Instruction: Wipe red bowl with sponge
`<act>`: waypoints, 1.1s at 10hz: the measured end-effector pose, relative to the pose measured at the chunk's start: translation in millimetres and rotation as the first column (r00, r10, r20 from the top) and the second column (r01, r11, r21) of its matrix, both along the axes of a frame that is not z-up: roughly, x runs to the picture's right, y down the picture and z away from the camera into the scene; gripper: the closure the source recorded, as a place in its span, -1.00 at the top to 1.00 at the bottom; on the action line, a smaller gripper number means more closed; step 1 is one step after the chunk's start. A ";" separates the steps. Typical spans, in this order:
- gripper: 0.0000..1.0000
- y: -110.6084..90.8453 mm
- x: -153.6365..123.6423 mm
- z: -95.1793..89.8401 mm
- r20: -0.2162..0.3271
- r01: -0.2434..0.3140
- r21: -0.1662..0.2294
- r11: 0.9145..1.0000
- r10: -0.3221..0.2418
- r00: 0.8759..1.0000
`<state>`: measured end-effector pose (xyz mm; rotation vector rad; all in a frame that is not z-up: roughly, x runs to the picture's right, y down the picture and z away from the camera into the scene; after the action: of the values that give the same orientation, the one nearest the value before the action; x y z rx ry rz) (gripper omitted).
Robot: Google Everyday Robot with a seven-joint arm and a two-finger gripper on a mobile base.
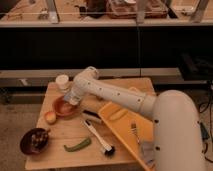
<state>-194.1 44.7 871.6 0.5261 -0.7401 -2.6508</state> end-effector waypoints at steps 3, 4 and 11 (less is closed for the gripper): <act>-0.97 -16.9 -24.7 12.9 0.015 0.005 0.002 1.000 -0.005 1.000; -0.79 -18.3 -29.1 11.4 0.049 0.004 0.008 1.000 -0.004 0.999; -0.47 21.4 -58.6 -10.8 0.131 0.078 -0.014 0.997 -0.075 0.989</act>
<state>-252.7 66.1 860.9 0.6839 -0.8385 -2.6971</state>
